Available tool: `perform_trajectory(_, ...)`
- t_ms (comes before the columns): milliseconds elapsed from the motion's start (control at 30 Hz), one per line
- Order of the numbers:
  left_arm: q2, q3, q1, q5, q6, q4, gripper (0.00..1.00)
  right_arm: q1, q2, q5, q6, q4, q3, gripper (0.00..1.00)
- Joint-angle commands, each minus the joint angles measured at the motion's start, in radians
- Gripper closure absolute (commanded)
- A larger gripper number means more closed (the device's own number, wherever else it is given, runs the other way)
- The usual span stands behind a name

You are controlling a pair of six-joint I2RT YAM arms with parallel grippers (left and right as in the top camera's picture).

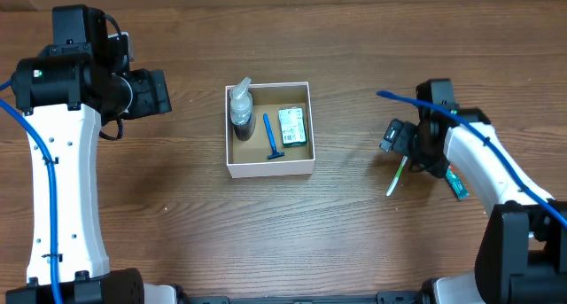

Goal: Pack container
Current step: 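Move the right gripper to the green toothbrush and grasp it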

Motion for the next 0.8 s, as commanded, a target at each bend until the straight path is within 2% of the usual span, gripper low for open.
perform_trajectory(0, 0.001, -0.004, -0.007, 0.011, -0.010, 0.000, 0.12, -0.003, -0.014, -0.005, 0.009, 0.109, -0.092, 0.00)
perform_trajectory(133, 0.001, -0.004, -0.007, 0.011, -0.010, 0.000, 0.12, -0.003, -0.013, 0.000, 0.009, 0.205, -0.152, 0.01)
perform_trajectory(300, 0.001, -0.004, -0.007, 0.011, -0.010, -0.004, 0.12, -0.003, -0.012, 0.061, 0.008, 0.233, -0.172, 0.03)
perform_trajectory(533, 0.001, -0.004, -0.007, 0.011, -0.010, -0.011, 0.12, -0.003, -0.012, 0.087, 0.001, 0.220, -0.172, 0.19)
perform_trajectory(767, 0.001, -0.004, -0.007, 0.011, -0.010, -0.011, 0.12, -0.003, 0.000, 0.113, -0.026, 0.198, -0.172, 0.23)
